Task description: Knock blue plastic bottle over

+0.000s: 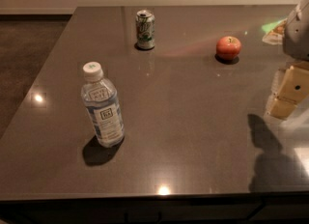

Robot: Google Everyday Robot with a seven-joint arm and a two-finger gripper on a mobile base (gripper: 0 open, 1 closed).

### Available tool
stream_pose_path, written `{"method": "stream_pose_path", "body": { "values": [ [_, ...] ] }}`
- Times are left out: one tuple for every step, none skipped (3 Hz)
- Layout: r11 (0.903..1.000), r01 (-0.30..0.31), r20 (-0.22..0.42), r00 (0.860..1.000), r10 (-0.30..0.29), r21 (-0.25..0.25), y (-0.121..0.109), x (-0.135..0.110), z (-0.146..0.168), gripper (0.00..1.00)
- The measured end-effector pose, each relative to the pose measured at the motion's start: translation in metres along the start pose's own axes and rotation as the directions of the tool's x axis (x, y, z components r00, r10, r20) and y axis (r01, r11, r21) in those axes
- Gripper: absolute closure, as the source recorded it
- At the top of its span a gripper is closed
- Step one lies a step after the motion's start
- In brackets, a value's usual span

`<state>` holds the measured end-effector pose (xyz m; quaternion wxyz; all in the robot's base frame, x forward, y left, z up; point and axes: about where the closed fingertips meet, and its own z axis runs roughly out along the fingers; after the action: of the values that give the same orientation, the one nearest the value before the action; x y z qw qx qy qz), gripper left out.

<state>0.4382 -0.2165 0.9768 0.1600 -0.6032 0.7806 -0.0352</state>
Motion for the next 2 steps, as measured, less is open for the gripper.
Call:
{"method": "stream_pose_path", "body": {
  "values": [
    [1.0000, 0.000, 0.000, 1.000, 0.000, 0.000, 0.0000, 0.0000, 0.0000, 0.00],
    [0.9999, -0.013, 0.023, 1.000, 0.013, 0.003, -0.0024, -0.0055, -0.0023, 0.00]
  ]
}}
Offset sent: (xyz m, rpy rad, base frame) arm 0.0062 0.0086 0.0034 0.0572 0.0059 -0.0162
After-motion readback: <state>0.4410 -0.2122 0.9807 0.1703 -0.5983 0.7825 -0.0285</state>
